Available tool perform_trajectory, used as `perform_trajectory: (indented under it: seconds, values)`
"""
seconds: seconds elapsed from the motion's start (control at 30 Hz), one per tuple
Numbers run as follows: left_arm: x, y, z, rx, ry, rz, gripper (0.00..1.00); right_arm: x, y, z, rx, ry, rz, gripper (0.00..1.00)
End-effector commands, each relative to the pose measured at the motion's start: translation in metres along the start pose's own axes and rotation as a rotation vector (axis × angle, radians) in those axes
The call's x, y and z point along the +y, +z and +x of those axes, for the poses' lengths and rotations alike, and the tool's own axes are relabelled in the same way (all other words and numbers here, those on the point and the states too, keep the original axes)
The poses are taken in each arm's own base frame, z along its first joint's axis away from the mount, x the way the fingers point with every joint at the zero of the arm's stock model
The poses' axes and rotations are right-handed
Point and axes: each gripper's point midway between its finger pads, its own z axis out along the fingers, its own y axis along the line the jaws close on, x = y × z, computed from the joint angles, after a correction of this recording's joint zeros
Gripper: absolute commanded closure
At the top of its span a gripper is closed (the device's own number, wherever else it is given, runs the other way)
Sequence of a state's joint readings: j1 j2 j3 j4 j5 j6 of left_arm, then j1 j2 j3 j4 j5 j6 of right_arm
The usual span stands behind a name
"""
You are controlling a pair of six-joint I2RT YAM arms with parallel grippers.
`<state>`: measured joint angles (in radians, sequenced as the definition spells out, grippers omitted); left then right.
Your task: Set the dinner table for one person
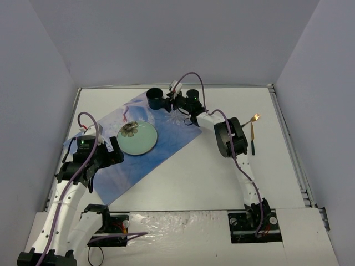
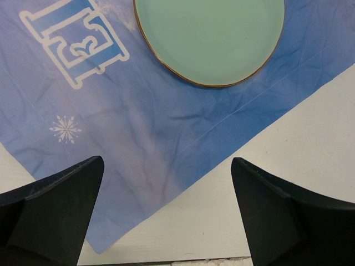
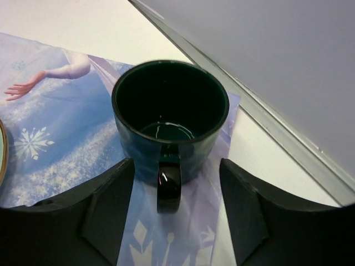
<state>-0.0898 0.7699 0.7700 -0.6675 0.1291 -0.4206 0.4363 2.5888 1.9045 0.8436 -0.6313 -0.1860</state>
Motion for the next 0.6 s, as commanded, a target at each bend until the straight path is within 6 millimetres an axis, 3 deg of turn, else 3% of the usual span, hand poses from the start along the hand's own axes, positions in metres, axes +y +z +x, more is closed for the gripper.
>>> perform_trajectory:
  seconds: [0.0, 0.07, 0.1, 0.17, 0.2, 0.27, 0.37, 0.57]
  values:
    - [-0.005, -0.001, -0.013, -0.041, 0.004, 0.011, 0.03, -0.037, -0.028, -0.106, -0.184, -0.096, 0.122, 0.34]
    - [-0.005, -0.001, -0.012, -0.041, 0.005, 0.008, 0.03, -0.045, -0.044, -0.117, -0.182, -0.076, 0.172, 0.32]
    - [-0.005, -0.001, -0.012, -0.040, 0.004, 0.006, 0.03, -0.060, -0.056, -0.121, -0.176, -0.066, 0.233, 0.30]
    - [-0.004, -0.001, -0.012, -0.042, 0.002, 0.001, 0.03, -0.074, -0.079, -0.115, -0.136, -0.036, 0.328, 0.27]
    - [-0.003, -0.001, -0.013, -0.043, 0.002, -0.003, 0.03, -0.078, -0.086, -0.129, -0.151, -0.033, 0.341, 0.26]
    - [-0.002, -0.002, -0.012, -0.045, -0.001, -0.011, 0.03, -0.100, -0.118, -0.130, -0.106, 0.061, 0.498, 0.24]
    - [0.002, -0.002, -0.012, -0.040, -0.006, -0.031, 0.03, -0.131, -0.182, -0.115, -0.027, 0.193, 0.718, 0.13]
    - [0.002, -0.001, -0.011, -0.035, -0.011, -0.032, 0.03, -0.152, -0.299, -0.071, 0.213, 0.355, 1.091, 0.01]
